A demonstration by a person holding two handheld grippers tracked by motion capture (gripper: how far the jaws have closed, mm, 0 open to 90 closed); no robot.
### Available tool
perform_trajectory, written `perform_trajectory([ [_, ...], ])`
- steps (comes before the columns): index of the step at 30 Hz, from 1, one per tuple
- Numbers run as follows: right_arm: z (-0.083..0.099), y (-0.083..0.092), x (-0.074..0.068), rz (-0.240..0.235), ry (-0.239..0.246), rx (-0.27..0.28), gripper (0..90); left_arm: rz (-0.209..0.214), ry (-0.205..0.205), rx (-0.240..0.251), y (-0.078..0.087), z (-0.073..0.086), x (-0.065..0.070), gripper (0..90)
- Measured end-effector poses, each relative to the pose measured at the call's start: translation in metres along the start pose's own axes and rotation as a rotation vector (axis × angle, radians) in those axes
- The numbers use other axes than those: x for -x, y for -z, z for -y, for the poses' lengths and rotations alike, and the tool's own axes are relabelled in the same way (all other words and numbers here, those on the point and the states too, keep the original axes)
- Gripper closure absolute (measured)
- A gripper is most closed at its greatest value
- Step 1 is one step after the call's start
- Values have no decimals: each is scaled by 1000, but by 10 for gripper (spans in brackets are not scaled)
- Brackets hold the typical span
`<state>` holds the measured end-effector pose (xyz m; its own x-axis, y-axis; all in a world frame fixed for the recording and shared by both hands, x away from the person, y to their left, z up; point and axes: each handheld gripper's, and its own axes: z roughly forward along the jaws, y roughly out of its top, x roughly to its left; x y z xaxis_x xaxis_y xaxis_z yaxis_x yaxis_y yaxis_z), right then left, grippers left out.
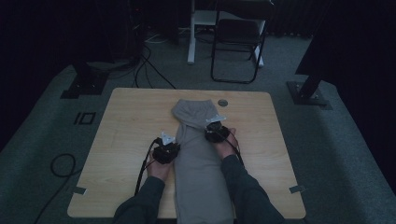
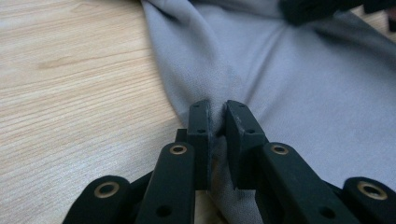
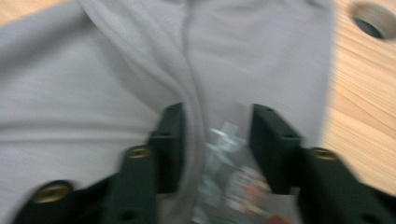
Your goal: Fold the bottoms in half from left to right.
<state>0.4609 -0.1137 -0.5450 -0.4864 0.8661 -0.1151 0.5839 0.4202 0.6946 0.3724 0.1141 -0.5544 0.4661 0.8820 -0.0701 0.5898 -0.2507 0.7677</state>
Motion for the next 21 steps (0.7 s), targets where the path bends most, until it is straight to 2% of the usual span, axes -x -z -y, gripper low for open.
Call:
perform_trajectory([
  [2, 5, 3, 12, 9, -22, 1, 786, -2, -2, 0, 0, 0, 0, 805],
  [4, 14, 8, 22, 31, -21, 4, 890, -3, -4, -1, 0, 0, 1, 806],
  [5, 14, 8, 22, 31, -21, 4, 890, -3, -4, -1, 0, 0, 1, 806],
  [6, 19, 9, 26, 58, -18, 5, 900, -4, -3, -1, 0, 0, 1, 806],
  [7, 22, 11, 29, 62, -29, 13, 900, -3, -1, -1, 0, 0, 1, 806],
  [8, 22, 11, 29, 62, -29, 13, 900, -4, -2, -1, 0, 0, 1, 806],
  [10, 27, 14, 37, 50, -62, 23, 900, -4, -3, -1, 0, 0, 1, 804],
  [13, 30, 16, 43, 43, -74, 17, 900, -4, -2, -2, 0, 0, 1, 800],
  [18, 26, 19, 45, -33, -127, 87, 763, -8, -2, -3, 0, 0, 1, 784],
  [19, 21, 19, 41, -62, -115, 121, 681, -8, -2, -4, 0, 0, 1, 774],
  [21, 18, 19, 38, -77, -106, 127, 656, -8, -2, -4, 0, 0, 1, 768],
])
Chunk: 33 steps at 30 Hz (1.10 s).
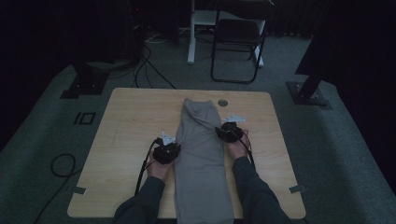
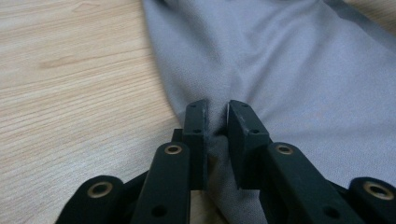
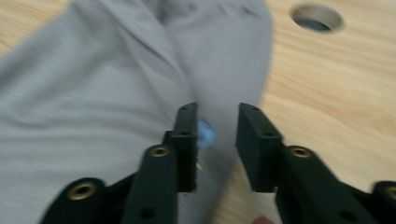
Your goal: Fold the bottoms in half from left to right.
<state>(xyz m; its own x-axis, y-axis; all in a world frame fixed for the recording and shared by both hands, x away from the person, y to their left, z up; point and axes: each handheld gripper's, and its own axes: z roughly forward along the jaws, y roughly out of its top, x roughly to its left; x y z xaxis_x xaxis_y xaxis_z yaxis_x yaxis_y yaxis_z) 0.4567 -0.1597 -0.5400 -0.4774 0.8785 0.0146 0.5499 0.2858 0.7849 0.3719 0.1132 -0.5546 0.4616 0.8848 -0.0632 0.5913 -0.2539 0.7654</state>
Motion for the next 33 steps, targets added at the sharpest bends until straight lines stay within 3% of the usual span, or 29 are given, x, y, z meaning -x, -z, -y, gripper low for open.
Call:
perform_trajectory([
  [2, -6, -7, -7, -19, 28, -10, 586, 2, 2, -1, 0, 0, 0, 735],
  [6, -9, -17, -9, -20, 15, -39, 582, 11, 13, -7, -1, 0, -1, 670],
  [7, -8, -21, -9, -23, 7, -51, 625, 14, 16, -8, -1, 0, -1, 649],
  [9, -7, -23, -9, -40, 0, -77, 823, 16, 18, -10, -1, 0, -2, 616],
  [11, -7, -19, -11, -18, 5, -62, 900, 17, 16, -12, -1, 0, -2, 602],
  [13, -9, -9, -13, -37, -5, -7, 900, 18, 13, -13, -1, 0, -2, 595],
  [14, -12, 0, -14, -32, -2, 27, 900, 19, 12, -13, -1, 0, -2, 589],
  [16, -15, 8, -10, -6, -15, 47, 900, 21, 9, -16, -1, -1, -2, 578],
  [19, -12, 7, 4, 10, -86, 12, 900, 29, -1, -22, -2, -1, -1, 567],
  [21, -6, 2, 10, 24, -108, -33, 900, 32, -7, -24, -2, -1, 0, 565],
  [24, 5, -8, 11, 45, -106, -93, 886, 36, -6, -25, -2, -1, 0, 556],
  [26, 5, -9, 11, 48, -110, -84, 871, 41, -6, -21, -2, -1, 0, 551],
  [28, 4, -8, 9, 69, -83, -97, 848, 50, -10, -8, -1, 0, -1, 545],
  [33, 3, -8, 8, 87, -51, -107, 801, 84, 41, 16, 0, -3, -8, 535],
])
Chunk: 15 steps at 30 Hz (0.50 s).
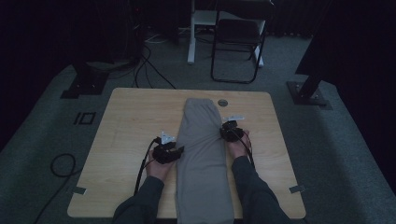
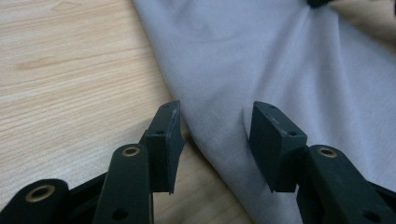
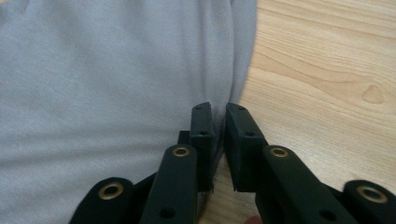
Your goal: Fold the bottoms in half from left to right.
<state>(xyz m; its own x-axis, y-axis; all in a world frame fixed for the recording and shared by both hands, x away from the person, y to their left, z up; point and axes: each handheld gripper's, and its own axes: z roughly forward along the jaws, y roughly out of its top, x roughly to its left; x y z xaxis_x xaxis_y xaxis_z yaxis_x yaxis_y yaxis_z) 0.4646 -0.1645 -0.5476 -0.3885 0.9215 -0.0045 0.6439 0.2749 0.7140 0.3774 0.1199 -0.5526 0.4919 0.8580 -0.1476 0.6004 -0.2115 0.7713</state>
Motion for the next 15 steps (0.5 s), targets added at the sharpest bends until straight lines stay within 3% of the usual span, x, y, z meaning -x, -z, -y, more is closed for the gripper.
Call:
perform_trajectory([
  [4, -1, 0, 2, 9, -14, -10, 694, -5, 15, 2, -6, -11, -6, 536],
  [7, -4, 3, 4, 12, -38, 33, 595, -25, 7, -8, -14, -24, -8, 539],
  [10, -7, 3, 2, -3, -27, 61, 575, -45, -1, -13, -24, -39, -9, 554],
  [14, -10, -3, -5, -9, 22, 48, 580, -78, -14, -30, -40, -52, -10, 616],
  [15, -10, -6, -6, -11, 29, 42, 583, -69, -6, -49, -45, -54, -11, 642],
])
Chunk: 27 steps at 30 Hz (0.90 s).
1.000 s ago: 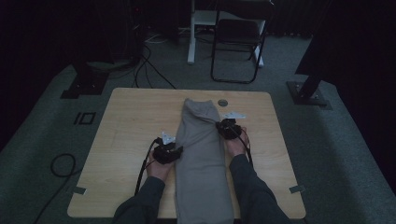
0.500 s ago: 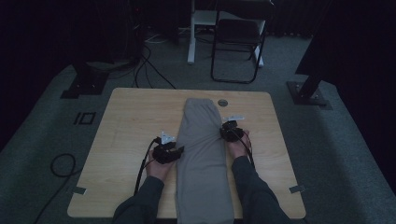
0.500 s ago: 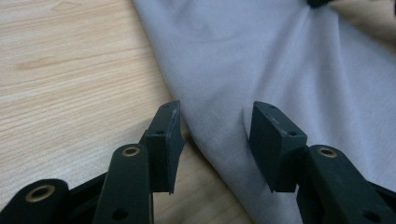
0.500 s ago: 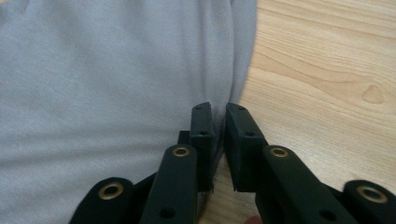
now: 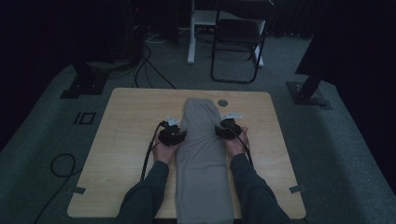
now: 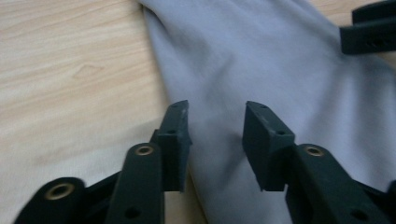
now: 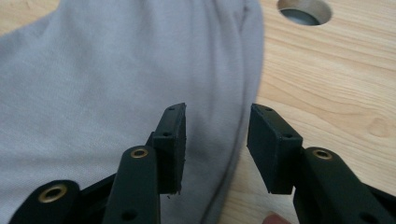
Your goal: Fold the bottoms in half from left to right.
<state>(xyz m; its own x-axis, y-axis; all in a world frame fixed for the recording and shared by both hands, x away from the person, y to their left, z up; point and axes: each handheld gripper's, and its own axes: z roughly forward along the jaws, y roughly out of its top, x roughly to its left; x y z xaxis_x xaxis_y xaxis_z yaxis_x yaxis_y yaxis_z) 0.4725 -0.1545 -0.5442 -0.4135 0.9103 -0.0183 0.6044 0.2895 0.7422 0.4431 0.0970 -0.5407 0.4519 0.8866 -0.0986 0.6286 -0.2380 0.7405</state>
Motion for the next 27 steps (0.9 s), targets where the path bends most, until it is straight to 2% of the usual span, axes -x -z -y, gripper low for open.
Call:
perform_trajectory([
  [1, 0, -2, -1, 1, 1, -10, 589, 6, 4, -6, -3, 0, 0, 711],
  [2, 1, -4, -2, 5, 3, -15, 599, 1, -1, -17, -6, -1, 0, 738],
  [5, 3, -5, 0, -9, -27, -24, 611, -18, -32, -20, -11, 1, 1, 778],
  [8, 3, -4, 0, -16, -22, -36, 616, -29, -61, -18, -10, 4, 2, 812],
  [18, 18, 13, -2, -57, -2, -36, 627, -5, -66, -2, 9, 23, -3, 836],
  [23, 31, 27, -10, -93, 34, -35, 628, -5, -82, -9, 23, 36, 4, 835],
  [27, 41, 37, -17, -113, 55, -29, 629, 1, -114, -18, 36, 47, 11, 834],
])
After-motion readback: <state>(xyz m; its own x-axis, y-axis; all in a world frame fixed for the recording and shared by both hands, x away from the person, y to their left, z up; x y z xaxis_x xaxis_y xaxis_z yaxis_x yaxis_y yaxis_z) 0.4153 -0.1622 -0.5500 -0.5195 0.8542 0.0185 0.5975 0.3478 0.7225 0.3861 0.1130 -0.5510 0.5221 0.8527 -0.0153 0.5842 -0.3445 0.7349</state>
